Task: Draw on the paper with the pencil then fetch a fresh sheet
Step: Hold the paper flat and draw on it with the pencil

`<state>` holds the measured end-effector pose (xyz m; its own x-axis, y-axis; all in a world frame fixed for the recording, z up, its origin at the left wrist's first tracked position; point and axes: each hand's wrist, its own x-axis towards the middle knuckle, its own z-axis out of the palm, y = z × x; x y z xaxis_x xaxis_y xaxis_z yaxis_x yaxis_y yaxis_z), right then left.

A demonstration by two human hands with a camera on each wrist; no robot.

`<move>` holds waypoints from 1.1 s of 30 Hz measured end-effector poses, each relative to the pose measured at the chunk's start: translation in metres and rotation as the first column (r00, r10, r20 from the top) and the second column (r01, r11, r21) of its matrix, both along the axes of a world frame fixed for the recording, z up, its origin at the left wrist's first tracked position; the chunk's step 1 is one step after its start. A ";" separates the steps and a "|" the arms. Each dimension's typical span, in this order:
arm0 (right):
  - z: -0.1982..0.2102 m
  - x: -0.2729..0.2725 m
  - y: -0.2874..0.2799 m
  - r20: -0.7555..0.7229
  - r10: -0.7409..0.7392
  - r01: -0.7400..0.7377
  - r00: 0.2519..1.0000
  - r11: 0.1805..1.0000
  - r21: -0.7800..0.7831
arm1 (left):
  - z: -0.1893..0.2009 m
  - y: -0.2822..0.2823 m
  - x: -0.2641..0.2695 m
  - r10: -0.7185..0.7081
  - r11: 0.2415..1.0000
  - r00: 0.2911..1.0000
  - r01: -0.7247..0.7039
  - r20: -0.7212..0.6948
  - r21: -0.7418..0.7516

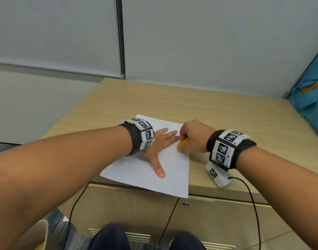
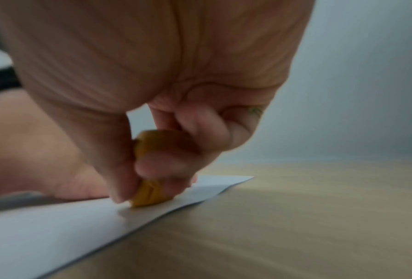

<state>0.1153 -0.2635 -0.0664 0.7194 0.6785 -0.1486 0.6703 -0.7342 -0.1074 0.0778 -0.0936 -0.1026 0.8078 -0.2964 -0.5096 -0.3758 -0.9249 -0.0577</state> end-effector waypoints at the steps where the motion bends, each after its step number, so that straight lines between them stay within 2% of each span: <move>1: -0.003 -0.002 0.001 0.001 -0.006 0.006 1.000 1.000 0.014 | 0.000 -0.001 0.000 -0.001 1.000 1.000 0.001 0.001 0.004; 4: -0.010 -0.032 0.003 -0.079 0.121 -0.123 0.990 0.992 -0.024 | 0.004 -0.004 -0.001 -0.015 1.000 1.000 0.015 -0.009 0.021; 6: -0.008 -0.037 0.001 -0.138 0.154 -0.163 0.978 0.985 -0.055 | 0.006 -0.004 -0.003 -0.026 1.000 1.000 0.026 -0.007 0.003; 8: -0.004 -0.017 -0.001 -0.085 0.109 -0.116 0.990 0.991 -0.071 | 0.003 -0.003 -0.001 -0.015 1.000 1.000 0.015 -0.001 -0.015; 11: -0.003 0.014 -0.001 -0.038 -0.048 0.048 0.998 0.999 -0.008 | -0.006 0.002 0.004 0.024 1.000 1.000 -0.024 0.013 0.003; 16: -0.001 0.002 0.006 -0.022 -0.019 0.018 1.000 0.999 -0.027 | -0.004 0.003 0.012 0.076 0.996 0.997 -0.076 -0.005 0.047; 21: -0.012 -0.024 -0.002 -0.091 0.015 -0.018 0.996 0.999 -0.028 | -0.006 0.001 0.011 0.164 0.986 0.986 -0.165 0.037 0.023; 26: -0.004 -0.011 -0.005 -0.075 -0.073 0.070 0.995 0.997 -0.031 | 0.000 -0.008 0.000 0.308 0.948 0.950 -0.311 0.040 0.075; 30: 0.003 0.000 -0.005 -0.136 -0.129 0.131 0.982 0.991 0.009 | -0.006 -0.005 -0.009 0.299 0.952 0.954 -0.301 0.038 0.063; 33: 0.004 0.006 -0.002 -0.093 -0.123 0.125 0.988 0.992 0.016 | -0.002 -0.004 -0.012 0.189 0.980 0.981 -0.192 0.052 0.058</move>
<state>0.1211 -0.2654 -0.0628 0.7824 0.5886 -0.2036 0.5607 -0.8080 -0.1811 0.0654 -0.0973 -0.1047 0.8696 -0.1036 -0.4827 -0.1885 -0.9733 -0.1306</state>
